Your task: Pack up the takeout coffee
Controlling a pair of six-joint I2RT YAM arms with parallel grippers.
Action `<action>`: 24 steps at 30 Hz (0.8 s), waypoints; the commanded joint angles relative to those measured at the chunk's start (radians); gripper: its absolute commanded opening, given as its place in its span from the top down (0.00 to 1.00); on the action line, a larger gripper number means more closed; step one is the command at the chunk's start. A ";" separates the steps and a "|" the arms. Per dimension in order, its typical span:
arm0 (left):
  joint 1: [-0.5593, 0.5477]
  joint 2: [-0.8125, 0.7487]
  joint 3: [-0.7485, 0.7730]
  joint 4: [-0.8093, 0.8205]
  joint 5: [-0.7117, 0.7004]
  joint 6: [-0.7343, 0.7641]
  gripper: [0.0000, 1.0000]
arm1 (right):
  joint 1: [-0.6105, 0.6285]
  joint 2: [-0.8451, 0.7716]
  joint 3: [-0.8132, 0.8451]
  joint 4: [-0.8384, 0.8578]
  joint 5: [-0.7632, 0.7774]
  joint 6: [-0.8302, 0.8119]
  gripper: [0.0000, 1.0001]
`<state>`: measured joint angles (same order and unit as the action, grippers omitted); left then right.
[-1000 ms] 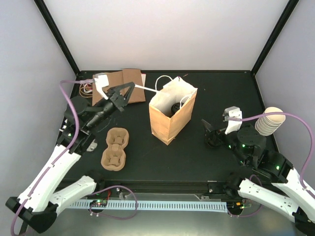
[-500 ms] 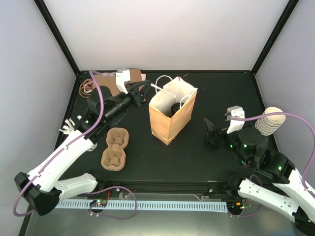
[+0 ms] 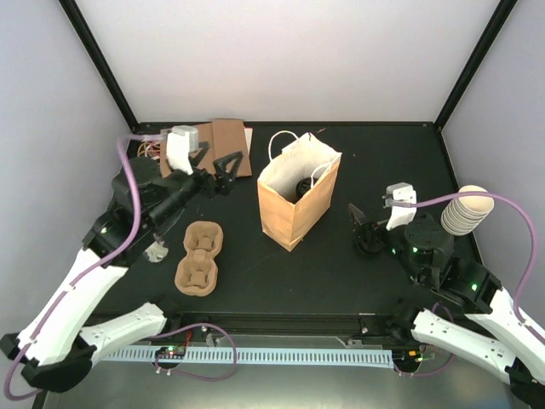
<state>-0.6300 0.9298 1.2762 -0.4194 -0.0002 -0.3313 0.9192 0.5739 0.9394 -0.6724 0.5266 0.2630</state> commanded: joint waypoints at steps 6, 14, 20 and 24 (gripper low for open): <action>0.156 -0.165 -0.127 -0.229 -0.331 0.063 0.01 | -0.003 -0.049 -0.135 0.232 0.238 -0.122 0.00; 0.418 -0.072 -0.363 -0.057 -0.014 0.050 0.01 | -0.142 0.056 -0.137 0.397 0.200 -0.243 0.00; 0.437 -0.001 -0.465 0.131 -0.024 0.100 0.01 | -0.472 0.140 -0.146 0.468 -0.131 -0.168 0.00; 0.444 0.008 -0.530 0.237 0.001 0.218 0.01 | -0.518 0.173 -0.203 0.604 -0.161 -0.173 0.00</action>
<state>-0.1970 0.9375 0.7811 -0.3553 -0.0422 -0.2325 0.4305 0.7315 0.7765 -0.2363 0.4713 0.0776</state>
